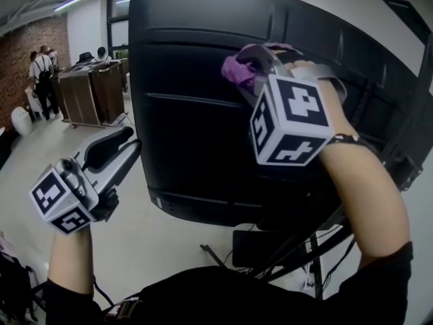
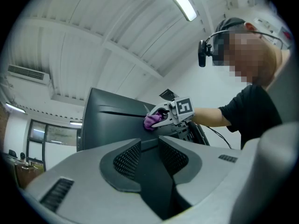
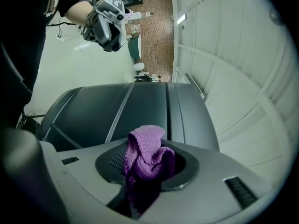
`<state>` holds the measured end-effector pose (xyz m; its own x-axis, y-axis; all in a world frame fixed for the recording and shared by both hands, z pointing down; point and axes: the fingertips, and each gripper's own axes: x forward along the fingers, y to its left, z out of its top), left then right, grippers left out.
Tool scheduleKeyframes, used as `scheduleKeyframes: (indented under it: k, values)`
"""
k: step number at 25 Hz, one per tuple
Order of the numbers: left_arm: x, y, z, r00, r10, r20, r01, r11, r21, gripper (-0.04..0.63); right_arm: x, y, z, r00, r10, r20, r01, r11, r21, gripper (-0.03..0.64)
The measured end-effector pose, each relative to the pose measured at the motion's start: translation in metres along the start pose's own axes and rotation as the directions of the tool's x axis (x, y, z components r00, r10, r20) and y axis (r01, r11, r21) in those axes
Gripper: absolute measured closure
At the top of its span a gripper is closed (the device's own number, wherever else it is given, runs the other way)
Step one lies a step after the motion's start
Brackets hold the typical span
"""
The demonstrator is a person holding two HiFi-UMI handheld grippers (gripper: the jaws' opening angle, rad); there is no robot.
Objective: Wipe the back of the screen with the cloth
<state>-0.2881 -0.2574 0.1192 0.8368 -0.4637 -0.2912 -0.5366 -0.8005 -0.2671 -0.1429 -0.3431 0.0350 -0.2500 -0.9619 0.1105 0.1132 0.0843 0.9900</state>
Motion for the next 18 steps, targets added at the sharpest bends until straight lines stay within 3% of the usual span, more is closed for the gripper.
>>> scheduleKeyframes:
  k: [6, 12, 15, 18]
  values:
    - [0.037, -0.02, -0.001, 0.999, -0.025, 0.025, 0.025, 1.0, -0.007, 0.494, -0.039, 0.007, -0.101, 0.985, 0.033, -0.168, -0.036, 0.999, -0.015, 0.479]
    - [0.044, -0.027, -0.006, 0.999, -0.011, 0.039, 0.012, 1.0, -0.02, 0.494, -0.063, 0.014, -0.15, 0.957, 0.082, -0.277, -0.097, 0.995, -0.039, 0.482]
    - [0.034, -0.019, -0.01, 1.0, 0.004, 0.028, -0.004, 1.0, -0.026, 0.494, -0.066, 0.014, -0.13, 0.975, 0.101, -0.199, -0.114, 0.992, -0.053, 0.482]
    - [0.018, -0.008, -0.01, 1.0, 0.021, 0.017, -0.021, 0.999, -0.028, 0.494, -0.05, 0.01, -0.067, 0.991, 0.131, -0.04, -0.133, 0.989, -0.064, 0.482]
